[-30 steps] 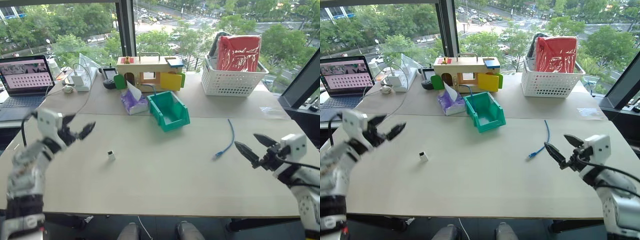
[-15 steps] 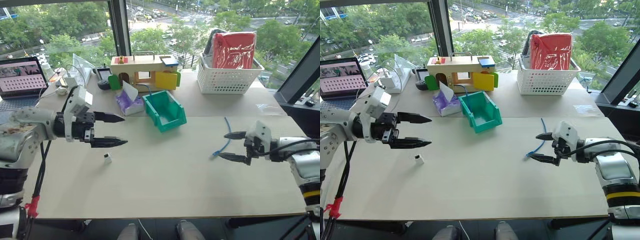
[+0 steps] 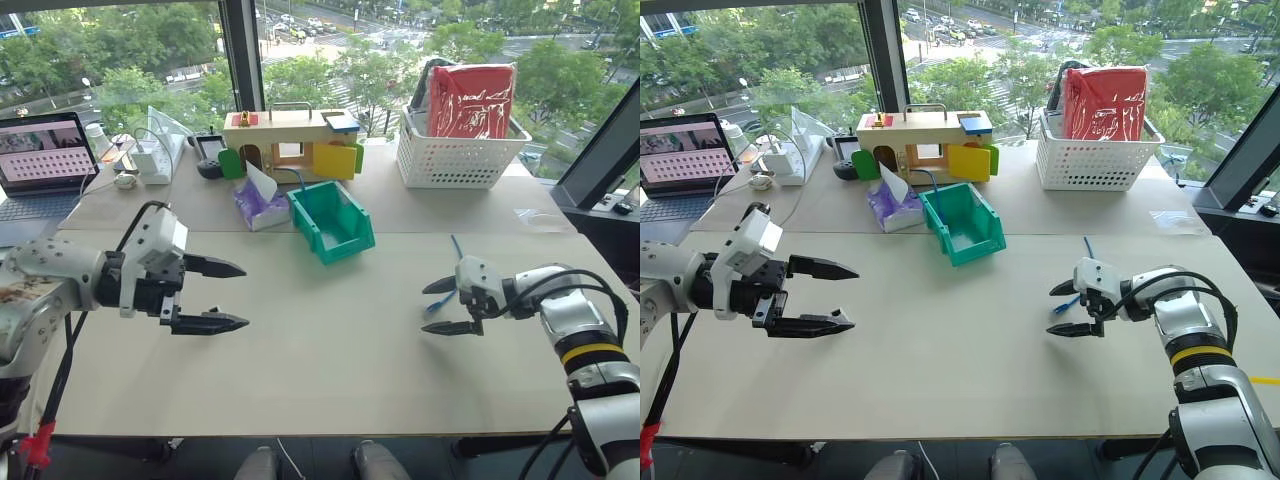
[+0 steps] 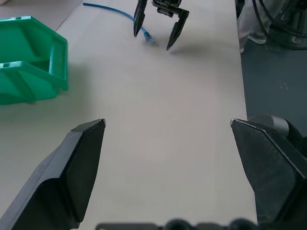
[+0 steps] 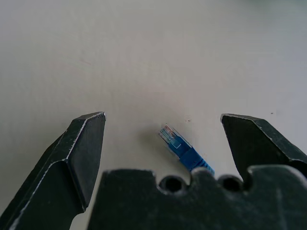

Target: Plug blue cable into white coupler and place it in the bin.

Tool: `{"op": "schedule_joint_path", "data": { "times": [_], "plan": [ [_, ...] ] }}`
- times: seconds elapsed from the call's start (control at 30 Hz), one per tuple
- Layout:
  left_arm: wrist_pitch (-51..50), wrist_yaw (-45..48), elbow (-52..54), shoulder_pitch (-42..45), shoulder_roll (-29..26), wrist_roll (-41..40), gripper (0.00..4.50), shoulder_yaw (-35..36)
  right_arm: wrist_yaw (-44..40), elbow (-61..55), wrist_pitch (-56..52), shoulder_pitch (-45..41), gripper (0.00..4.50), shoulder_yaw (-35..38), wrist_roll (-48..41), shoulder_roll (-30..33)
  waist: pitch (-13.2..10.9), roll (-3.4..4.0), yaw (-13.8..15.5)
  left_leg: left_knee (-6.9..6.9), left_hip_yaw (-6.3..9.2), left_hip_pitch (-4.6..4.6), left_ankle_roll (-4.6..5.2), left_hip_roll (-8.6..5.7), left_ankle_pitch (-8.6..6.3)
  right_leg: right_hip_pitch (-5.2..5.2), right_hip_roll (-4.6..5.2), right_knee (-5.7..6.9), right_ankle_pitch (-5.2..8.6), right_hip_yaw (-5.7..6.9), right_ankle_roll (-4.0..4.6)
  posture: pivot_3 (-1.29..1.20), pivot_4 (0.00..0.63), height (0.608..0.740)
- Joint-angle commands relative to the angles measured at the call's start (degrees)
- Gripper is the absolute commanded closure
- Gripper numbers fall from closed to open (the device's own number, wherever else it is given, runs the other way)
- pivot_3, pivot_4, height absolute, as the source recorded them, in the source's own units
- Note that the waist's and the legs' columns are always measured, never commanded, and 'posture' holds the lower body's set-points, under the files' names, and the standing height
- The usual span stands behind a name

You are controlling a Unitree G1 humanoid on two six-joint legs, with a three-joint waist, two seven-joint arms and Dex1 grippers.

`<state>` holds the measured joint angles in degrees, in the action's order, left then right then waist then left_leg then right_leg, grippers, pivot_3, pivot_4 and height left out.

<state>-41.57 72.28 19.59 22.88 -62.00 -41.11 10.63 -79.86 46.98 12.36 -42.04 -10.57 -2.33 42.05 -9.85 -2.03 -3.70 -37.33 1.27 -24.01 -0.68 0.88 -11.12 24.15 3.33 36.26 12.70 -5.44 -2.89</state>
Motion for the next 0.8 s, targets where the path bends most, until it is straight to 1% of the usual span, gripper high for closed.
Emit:
{"op": "schedule_joint_path", "data": {
  "times": [0.03,0.17,0.2,0.27,0.3,0.33,0.37,0.53,0.63,0.67,0.73,0.8],
  "plan": [
    [-1.47,-1.16,3.05,-0.05,-1.08,-2.53,0.00,3.17,1.90,6.64,3.44,-2.93,0.05,0.60,2.59,1.27,0.00,0.00,-0.08,0.00,0.01,0.02,0.00,0.01,0.00,-0.02,-0.01,0.01,0.00,0.01,0.00,0.00,0.150,0.729],
    [-1.82,-1.78,4.06,-1.46,-1.58,-2.81,0.00,4.25,1.90,11.35,4.60,-4.71,0.05,1.20,2.86,0.92,0.00,0.00,-0.15,0.00,0.01,0.07,0.00,0.01,0.00,-0.06,-0.01,0.01,-0.01,0.01,0.01,0.00,0.150,0.729],
    [-1.46,-1.85,4.00,-1.57,-1.59,-2.48,0.00,4.01,1.80,11.98,4.78,-4.87,0.29,1.12,2.98,0.73,0.00,0.00,-0.13,0.01,0.01,0.10,0.00,0.01,0.00,-0.09,-0.01,0.01,-0.01,0.01,0.01,0.00,0.150,0.729],
    [-1.16,-2.03,3.99,-1.50,-1.53,-2.30,0.00,3.60,1.60,12.94,5.20,-5.05,0.59,0.93,3.25,0.58,0.00,0.00,-0.11,0.01,0.02,0.17,0.00,0.00,0.00,-0.18,-0.01,0.01,0.00,0.01,0.01,0.00,0.150,0.729],
    [-0.94,-1.98,3.92,-1.33,-1.52,-2.14,0.00,3.32,1.56,13.33,5.31,-4.91,1.06,0.93,3.29,0.59,0.00,-0.01,-0.13,0.00,0.01,0.19,0.00,0.00,0.00,-0.21,-0.01,0.00,0.00,0.01,0.01,0.00,0.150,0.729],
    [-0.82,-1.97,3.85,-1.11,-1.49,-2.01,0.00,3.02,1.56,13.71,5.33,-4.81,1.21,0.98,3.29,0.62,0.00,-0.01,-0.15,0.00,0.01,0.21,0.00,0.00,0.00,-0.23,-0.01,-0.01,0.00,0.01,0.01,0.00,0.150,0.729],
    [-0.68,-1.91,3.73,-0.92,-1.49,-1.87,0.00,2.77,1.51,14.00,5.22,-4.66,1.53,1.04,3.24,0.68,0.00,-0.01,-0.15,0.00,0.01,0.25,-0.01,0.00,0.01,-0.28,0.00,-0.02,0.00,0.01,0.00,0.00,0.150,0.729],
    [0.38,-1.59,2.45,0.31,-1.38,-0.95,0.00,1.32,0.77,13.39,4.81,-3.40,3.26,1.91,2.05,0.48,0.00,-0.01,-0.15,0.00,0.02,0.59,-0.01,0.00,0.00,-0.64,-0.01,-0.07,0.03,0.03,-0.03,0.00,0.150,0.729],
    [1.06,-1.26,2.30,0.31,-1.29,-0.23,0.00,0.61,-0.11,9.46,4.50,-2.50,4.30,2.05,1.23,-0.63,0.00,-0.01,-0.20,0.06,0.03,0.78,-0.01,0.00,0.00,-0.82,-0.01,-0.12,0.20,0.03,-0.27,0.00,0.150,0.729],
    [1.22,-1.20,2.26,0.32,-1.26,-0.09,0.00,0.49,-0.20,8.34,4.33,-2.27,4.46,2.11,1.13,-0.88,0.00,-0.01,-0.24,0.06,0.03,0.78,-0.01,0.01,0.00,-0.82,-0.01,-0.11,0.20,0.03,-0.27,0.00,0.150,0.729],
    [1.59,-1.29,2.12,0.49,-1.09,0.16,0.00,0.24,0.11,5.31,3.71,-1.73,4.49,2.21,0.94,-1.58,0.00,-0.01,-0.35,0.06,0.06,0.78,-0.01,0.02,0.00,-0.82,-0.03,-0.10,0.20,0.04,-0.26,0.00,0.150,0.729],
    [3.87,-4.51,1.98,2.05,1.84,3.66,0.00,-3.46,2.83,-7.05,-2.78,0.66,4.49,0.50,0.23,-5.86,0.00,-0.01,-0.49,0.09,0.05,0.81,-0.01,0.03,0.00,-0.82,-0.04,-0.07,0.20,0.03,-0.25,0.00,0.150,0.729]
  ]
}}
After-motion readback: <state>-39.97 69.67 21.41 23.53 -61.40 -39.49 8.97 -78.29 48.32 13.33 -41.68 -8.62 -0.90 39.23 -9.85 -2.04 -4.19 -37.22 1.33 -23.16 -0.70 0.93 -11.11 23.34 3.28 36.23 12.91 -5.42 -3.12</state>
